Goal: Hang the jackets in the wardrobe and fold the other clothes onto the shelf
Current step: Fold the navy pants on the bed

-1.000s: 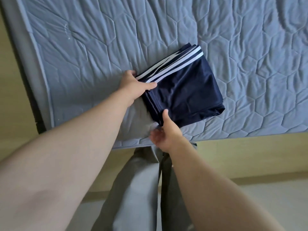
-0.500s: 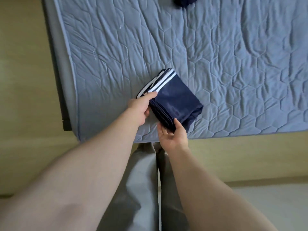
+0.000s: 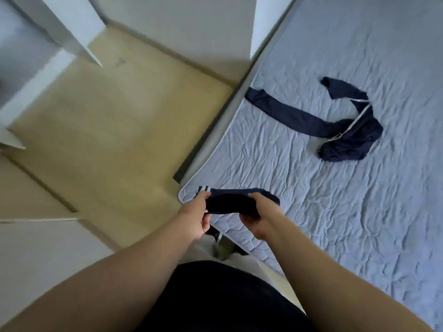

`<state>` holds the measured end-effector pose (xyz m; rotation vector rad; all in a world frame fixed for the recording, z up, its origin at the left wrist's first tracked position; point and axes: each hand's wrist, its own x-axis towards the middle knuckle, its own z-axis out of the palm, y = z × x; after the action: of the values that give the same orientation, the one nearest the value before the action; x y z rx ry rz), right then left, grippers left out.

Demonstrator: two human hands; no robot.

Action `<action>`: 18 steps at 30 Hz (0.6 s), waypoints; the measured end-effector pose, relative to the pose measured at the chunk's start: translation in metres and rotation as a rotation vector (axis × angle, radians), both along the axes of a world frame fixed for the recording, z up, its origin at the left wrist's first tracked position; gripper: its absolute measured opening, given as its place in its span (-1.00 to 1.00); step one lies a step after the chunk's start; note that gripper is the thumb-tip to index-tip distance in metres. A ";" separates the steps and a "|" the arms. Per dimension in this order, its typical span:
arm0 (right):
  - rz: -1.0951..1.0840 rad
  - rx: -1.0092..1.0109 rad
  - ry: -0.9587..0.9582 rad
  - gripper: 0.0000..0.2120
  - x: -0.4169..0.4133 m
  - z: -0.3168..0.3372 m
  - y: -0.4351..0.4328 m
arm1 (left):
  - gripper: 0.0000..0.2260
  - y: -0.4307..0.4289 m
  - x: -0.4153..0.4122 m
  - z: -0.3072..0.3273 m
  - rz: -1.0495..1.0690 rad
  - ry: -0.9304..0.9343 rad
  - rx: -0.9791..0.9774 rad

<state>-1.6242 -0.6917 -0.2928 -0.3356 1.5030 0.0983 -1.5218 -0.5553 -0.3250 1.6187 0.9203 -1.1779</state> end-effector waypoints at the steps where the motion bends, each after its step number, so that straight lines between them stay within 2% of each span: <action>1: 0.056 -0.019 -0.021 -0.80 0.012 0.011 0.008 | -0.71 0.011 0.009 0.012 0.038 -0.034 -0.007; 7: 0.332 -0.099 -0.168 -0.71 0.113 0.068 0.059 | -0.66 0.082 0.073 0.074 0.354 -0.191 -0.111; 13: 0.521 -0.145 -0.288 -0.66 0.235 0.097 0.139 | -0.62 0.166 0.156 0.111 0.619 -0.248 -0.183; 18: 0.529 -0.131 -0.326 -0.67 0.342 0.098 0.210 | -0.63 0.239 0.260 0.117 0.748 -0.315 -0.247</action>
<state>-1.2821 -0.4813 -0.1944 -0.8117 1.0714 0.3486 -1.2620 -0.3166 -0.2081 1.0628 0.9970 -0.4754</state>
